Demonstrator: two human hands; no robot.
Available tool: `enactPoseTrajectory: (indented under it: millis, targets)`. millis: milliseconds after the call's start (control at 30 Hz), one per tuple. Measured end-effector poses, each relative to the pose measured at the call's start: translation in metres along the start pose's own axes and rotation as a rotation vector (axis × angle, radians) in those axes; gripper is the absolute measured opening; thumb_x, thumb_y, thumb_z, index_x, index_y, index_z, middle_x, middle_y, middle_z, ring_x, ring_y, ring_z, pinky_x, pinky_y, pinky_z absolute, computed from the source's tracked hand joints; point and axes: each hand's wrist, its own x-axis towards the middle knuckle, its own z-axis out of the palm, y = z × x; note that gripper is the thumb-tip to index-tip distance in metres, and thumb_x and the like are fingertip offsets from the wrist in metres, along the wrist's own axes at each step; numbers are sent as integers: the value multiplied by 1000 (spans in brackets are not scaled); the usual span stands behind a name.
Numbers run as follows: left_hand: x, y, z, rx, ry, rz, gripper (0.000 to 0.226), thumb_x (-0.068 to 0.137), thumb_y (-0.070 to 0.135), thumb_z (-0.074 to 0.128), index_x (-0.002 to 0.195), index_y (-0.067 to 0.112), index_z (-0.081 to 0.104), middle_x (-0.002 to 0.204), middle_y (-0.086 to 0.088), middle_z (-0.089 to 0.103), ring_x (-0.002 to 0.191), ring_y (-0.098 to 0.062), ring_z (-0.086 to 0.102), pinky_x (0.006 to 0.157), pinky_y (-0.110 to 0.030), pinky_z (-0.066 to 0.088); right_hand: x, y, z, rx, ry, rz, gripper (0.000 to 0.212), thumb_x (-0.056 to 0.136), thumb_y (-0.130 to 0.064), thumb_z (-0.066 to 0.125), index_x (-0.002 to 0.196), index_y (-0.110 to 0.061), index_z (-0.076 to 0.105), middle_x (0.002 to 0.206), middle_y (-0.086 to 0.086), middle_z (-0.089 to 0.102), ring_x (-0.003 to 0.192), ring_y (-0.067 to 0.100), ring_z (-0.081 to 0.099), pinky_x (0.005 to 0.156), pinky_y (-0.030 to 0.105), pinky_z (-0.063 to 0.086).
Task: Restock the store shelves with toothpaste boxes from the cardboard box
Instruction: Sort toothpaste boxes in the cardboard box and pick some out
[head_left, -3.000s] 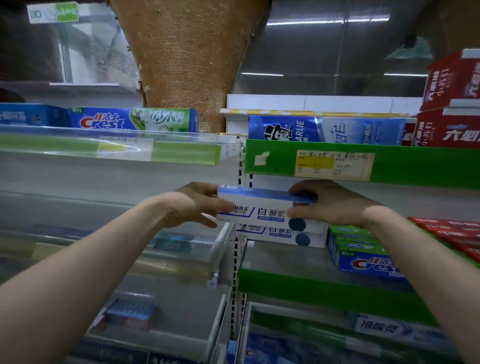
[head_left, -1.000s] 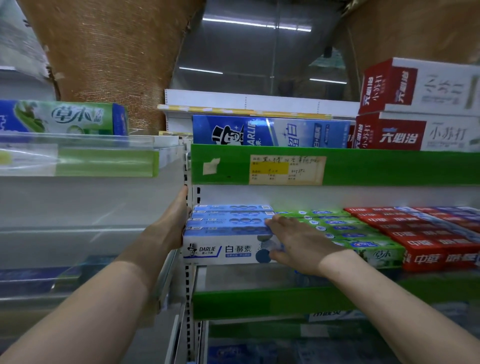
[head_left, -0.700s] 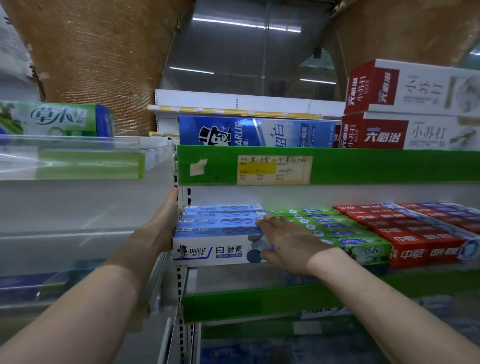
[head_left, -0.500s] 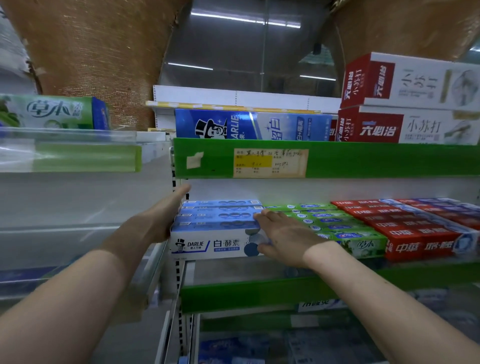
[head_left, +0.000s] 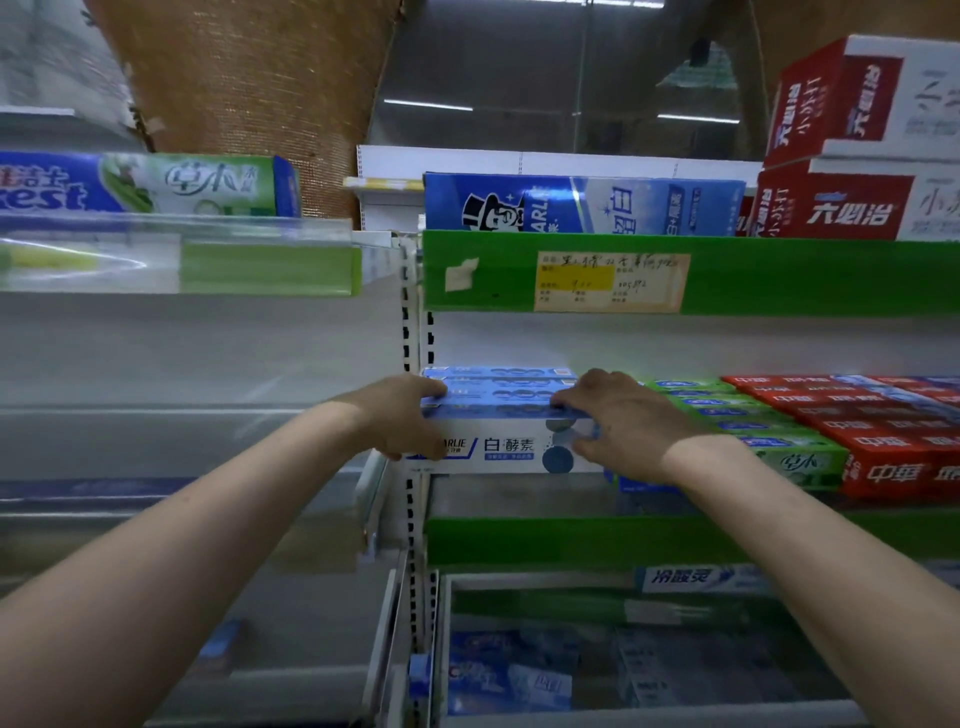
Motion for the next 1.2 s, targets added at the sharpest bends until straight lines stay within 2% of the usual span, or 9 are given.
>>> enactPoseTrajectory:
  millis: [100, 267, 400, 533, 633, 767, 900, 1033, 1200]
  targets:
    - [-5, 5, 3, 43, 20, -2, 70, 86, 18, 68, 146, 24, 33, 112, 1, 44, 64, -13, 54, 52, -17, 46, 0, 0, 1, 12, 6, 12, 44, 96, -33, 50, 139, -31, 42, 136, 1, 41, 124, 20, 37, 95, 32, 35]
    - [-14, 10, 4, 259, 153, 0, 60, 80, 29, 71, 135, 24, 47, 132, -4, 47, 107, -24, 53, 90, -34, 47, 2, -13, -1, 28, 86, -7, 40, 94, -30, 51, 134, -30, 49, 131, 1, 44, 124, 22, 39, 95, 34, 40]
    - [-16, 13, 9, 309, 205, 21, 36, 85, 27, 62, 121, 28, 59, 119, -3, 43, 89, -23, 50, 79, -30, 45, 4, -22, 5, 46, 161, -2, 33, 94, -20, 51, 126, -26, 55, 126, 2, 49, 119, 22, 44, 90, 32, 39]
    - [-17, 17, 6, 331, 208, 21, 40, 85, 33, 65, 123, 24, 57, 126, -6, 47, 91, -23, 49, 83, -31, 45, 14, -31, -19, 22, 26, 49, 32, 93, -25, 54, 125, -29, 56, 130, 1, 49, 117, 23, 48, 95, 31, 40]
    - [-26, 16, 0, 63, 329, -7, 50, 84, 30, 67, 131, 22, 53, 122, 0, 56, 90, -19, 56, 81, -28, 48, 17, -56, -35, 249, 136, 7, 31, 92, -28, 57, 122, -26, 61, 122, 0, 59, 104, 18, 55, 88, 28, 44]
    - [-54, -2, 1, -610, 572, -76, 29, 87, 18, 62, 116, 16, 61, 86, -4, 63, 65, -18, 57, 61, -26, 50, 9, -110, -22, 895, 267, -58, 16, 89, -22, 60, 102, -26, 69, 91, -6, 68, 83, 10, 62, 74, 23, 49]
    - [-99, -23, 15, -932, 719, -191, 15, 89, 9, 56, 101, 17, 62, 74, 0, 57, 54, -11, 53, 49, -20, 43, -10, -162, -1, 1335, 209, -153, 20, 92, -12, 58, 79, -25, 66, 67, -9, 63, 58, -1, 57, 56, 13, 46]
    - [-142, -49, 36, -1136, 915, -328, 14, 89, 7, 56, 92, 20, 62, 71, -1, 55, 51, -12, 51, 43, -15, 40, -32, -204, 24, 1601, 57, -210, 21, 93, -6, 58, 77, -17, 65, 55, -10, 59, 46, -2, 52, 51, 13, 46]
    - [-203, -73, 85, -1264, 1101, -560, 14, 87, 6, 56, 83, 18, 61, 77, -10, 60, 61, -21, 57, 59, -27, 48, -73, -246, 57, 1645, -176, -379, 23, 91, -3, 58, 73, -15, 65, 58, -8, 61, 47, -5, 53, 51, 12, 45]
